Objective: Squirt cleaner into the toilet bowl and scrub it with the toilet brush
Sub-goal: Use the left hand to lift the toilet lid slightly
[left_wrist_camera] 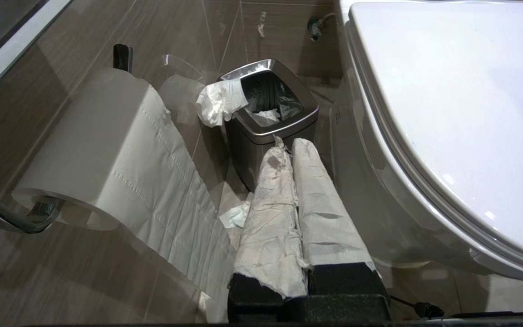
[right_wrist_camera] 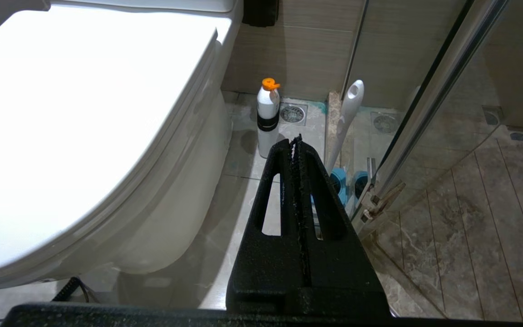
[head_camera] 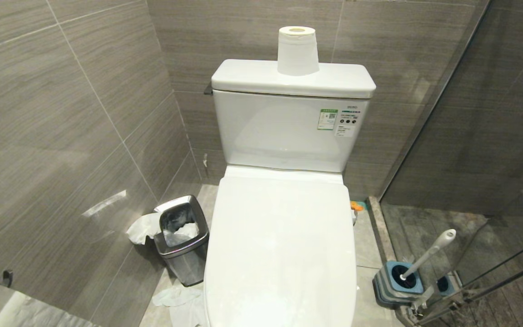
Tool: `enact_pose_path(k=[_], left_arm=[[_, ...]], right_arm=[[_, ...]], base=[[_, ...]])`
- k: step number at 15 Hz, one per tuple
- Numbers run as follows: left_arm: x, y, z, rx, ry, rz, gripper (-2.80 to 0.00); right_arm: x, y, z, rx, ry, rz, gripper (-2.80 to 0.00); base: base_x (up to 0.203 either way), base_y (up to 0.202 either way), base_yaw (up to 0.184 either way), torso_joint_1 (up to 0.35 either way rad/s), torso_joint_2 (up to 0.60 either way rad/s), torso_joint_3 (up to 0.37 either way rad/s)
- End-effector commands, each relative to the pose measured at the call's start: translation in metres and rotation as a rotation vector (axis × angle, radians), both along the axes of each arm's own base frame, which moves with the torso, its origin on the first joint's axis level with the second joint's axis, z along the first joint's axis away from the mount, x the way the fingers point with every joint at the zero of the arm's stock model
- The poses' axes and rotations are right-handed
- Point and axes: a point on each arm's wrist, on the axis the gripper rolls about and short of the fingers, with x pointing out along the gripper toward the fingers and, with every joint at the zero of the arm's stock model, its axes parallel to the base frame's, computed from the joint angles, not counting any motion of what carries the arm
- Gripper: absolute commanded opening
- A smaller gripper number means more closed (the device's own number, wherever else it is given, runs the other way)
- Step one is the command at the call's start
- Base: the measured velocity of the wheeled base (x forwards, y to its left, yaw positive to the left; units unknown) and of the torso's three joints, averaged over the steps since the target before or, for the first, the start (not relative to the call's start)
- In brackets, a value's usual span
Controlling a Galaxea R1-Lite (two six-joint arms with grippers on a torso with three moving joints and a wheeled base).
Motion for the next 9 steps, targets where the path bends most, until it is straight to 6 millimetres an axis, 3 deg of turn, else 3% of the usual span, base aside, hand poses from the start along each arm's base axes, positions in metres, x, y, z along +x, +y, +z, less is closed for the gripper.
enact_pose_path(k=[1,9], left_arm=[[-0.0001,0.0000,0.0001,0.000,0.000,-0.001,-2.80],[-0.0001,0.0000,0.0001,0.000,0.000,-0.001,-2.80]], right_arm=[[0.0000,0.0000,0.0000,0.000,0.000,0.001,-2.80],[0.0000,0.0000,0.0000,0.000,0.000,0.001,-2.80]], base=[[0.000,0.000,0.000,0.000,0.00,0.000],[0.000,0.000,0.000,0.000,0.00,0.000]])
